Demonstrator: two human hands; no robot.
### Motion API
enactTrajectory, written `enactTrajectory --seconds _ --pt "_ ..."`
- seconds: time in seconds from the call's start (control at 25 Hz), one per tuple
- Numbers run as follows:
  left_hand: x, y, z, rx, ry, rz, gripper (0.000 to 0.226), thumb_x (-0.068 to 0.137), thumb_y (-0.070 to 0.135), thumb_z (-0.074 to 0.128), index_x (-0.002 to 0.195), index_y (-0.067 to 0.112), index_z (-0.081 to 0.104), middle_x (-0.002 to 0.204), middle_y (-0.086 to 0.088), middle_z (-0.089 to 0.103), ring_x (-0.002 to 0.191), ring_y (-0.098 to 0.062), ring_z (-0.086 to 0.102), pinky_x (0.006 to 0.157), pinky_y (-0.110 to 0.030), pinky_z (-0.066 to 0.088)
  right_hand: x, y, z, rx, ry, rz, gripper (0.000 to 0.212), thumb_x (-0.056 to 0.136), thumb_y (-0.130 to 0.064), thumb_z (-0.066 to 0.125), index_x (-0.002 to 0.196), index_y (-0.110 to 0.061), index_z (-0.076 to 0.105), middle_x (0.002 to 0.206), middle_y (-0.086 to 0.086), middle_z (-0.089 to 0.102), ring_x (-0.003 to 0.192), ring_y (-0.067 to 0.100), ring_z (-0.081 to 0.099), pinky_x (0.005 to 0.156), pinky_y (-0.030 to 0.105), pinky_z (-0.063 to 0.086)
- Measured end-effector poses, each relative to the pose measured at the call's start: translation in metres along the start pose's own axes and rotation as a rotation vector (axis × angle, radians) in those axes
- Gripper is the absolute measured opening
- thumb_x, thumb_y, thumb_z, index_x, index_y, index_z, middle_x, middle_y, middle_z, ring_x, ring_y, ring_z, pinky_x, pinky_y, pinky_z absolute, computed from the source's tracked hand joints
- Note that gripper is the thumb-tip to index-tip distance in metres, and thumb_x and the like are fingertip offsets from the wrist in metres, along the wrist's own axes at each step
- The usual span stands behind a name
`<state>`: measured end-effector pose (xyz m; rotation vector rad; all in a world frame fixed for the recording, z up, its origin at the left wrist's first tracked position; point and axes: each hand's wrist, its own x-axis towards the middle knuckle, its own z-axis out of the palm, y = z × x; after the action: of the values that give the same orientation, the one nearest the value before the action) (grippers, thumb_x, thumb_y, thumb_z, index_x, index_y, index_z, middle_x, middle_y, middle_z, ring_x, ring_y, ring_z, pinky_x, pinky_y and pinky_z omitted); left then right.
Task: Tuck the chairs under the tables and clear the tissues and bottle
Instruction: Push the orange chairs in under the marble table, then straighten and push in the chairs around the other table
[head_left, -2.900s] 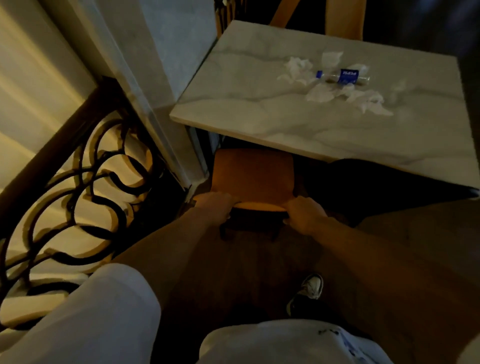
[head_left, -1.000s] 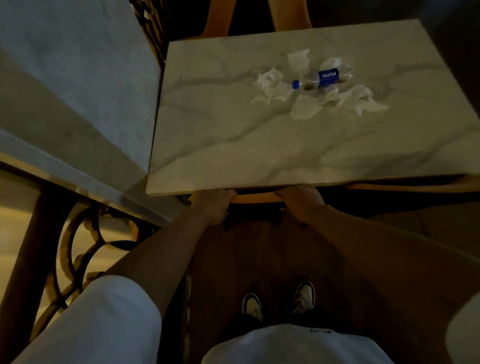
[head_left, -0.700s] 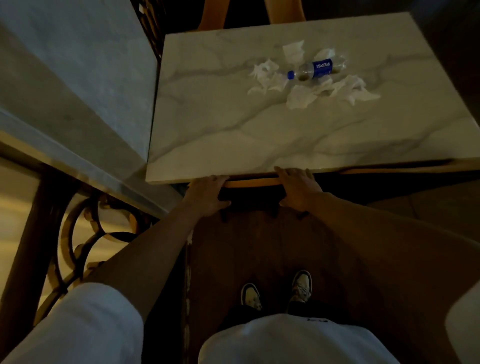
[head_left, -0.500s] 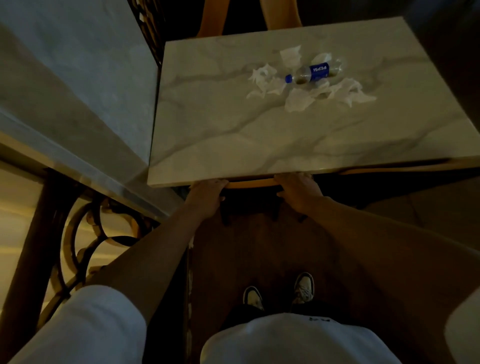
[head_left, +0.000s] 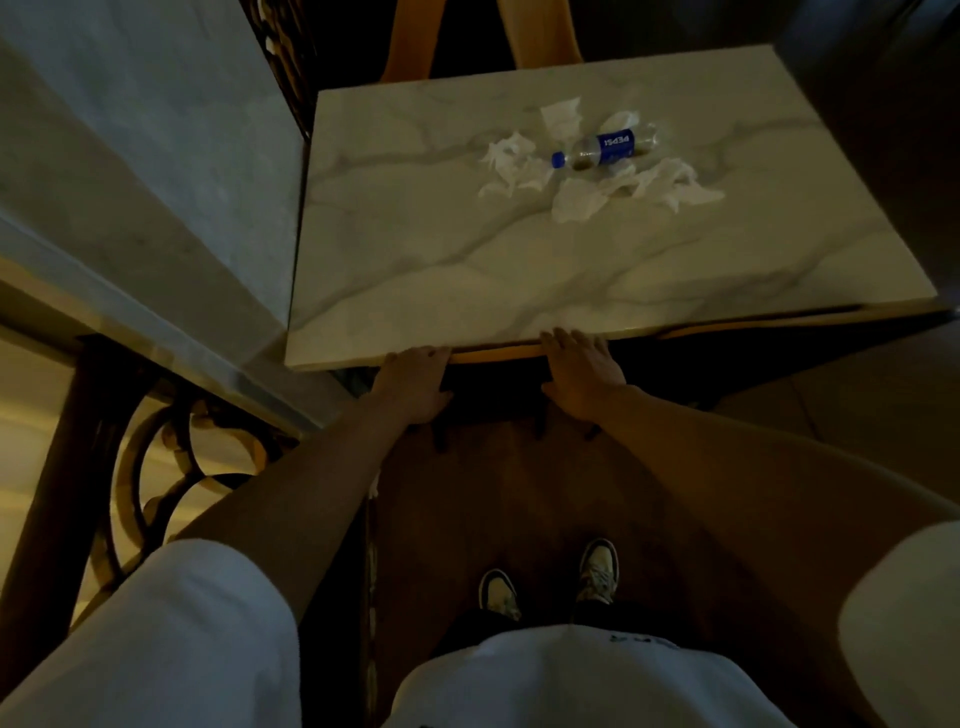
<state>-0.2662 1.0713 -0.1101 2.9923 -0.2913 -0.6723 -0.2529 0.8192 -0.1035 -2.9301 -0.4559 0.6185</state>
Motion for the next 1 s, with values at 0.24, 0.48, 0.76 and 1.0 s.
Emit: enactTrajectory --seconds 0.24,0.48,0.76,1.0 --pt "0.017 0.093 -0.018 0.002 0.112 0.307 0.064 0.099 0.035 0.052 0.154 0.010 0.030 0.157 -0.012 0.034 0.142 -0.029 0.035 0.117 -0.045 0.030 -0.058 0.049 0.010 0.242 0.007 0.197 0.082 0.097 -0.040 0.055 0.158 -0.028 0.001 0.166 0.002 -0.005 0.153 0.029 0.002 0.118 0.049 0.027" --pt "0.064 0.269 -0.018 -0.045 -0.056 0.536 0.058 0.100 0.032 0.049 0.153 0.016 0.031 0.155 -0.009 0.035 0.139 -0.029 0.039 0.111 -0.042 0.039 -0.139 0.174 0.024 0.325 0.041 0.463 0.072 0.100 -0.040 0.047 0.158 -0.020 0.010 0.166 0.008 0.008 0.151 0.031 0.014 0.121 0.048 0.020" --pt "0.102 0.460 0.009 -0.007 -0.260 0.501 0.059 0.101 0.032 0.050 0.154 0.021 0.028 0.156 -0.009 0.034 0.138 -0.027 0.041 0.105 -0.040 0.044 -0.236 0.364 0.058 0.481 0.039 0.674 0.074 0.096 -0.039 0.055 0.156 -0.020 0.017 0.165 0.012 0.010 0.151 0.033 0.012 0.121 0.053 0.017" --pt "0.142 0.608 0.005 0.007 -0.292 0.517 0.057 0.102 0.034 0.050 0.154 0.022 0.029 0.154 -0.007 0.035 0.135 -0.027 0.044 0.099 -0.036 0.046 -0.276 0.506 0.050 0.552 0.028 0.773 0.070 0.098 -0.044 0.052 0.156 -0.021 0.021 0.164 0.010 0.016 0.150 0.033 0.016 0.120 0.054 0.016"
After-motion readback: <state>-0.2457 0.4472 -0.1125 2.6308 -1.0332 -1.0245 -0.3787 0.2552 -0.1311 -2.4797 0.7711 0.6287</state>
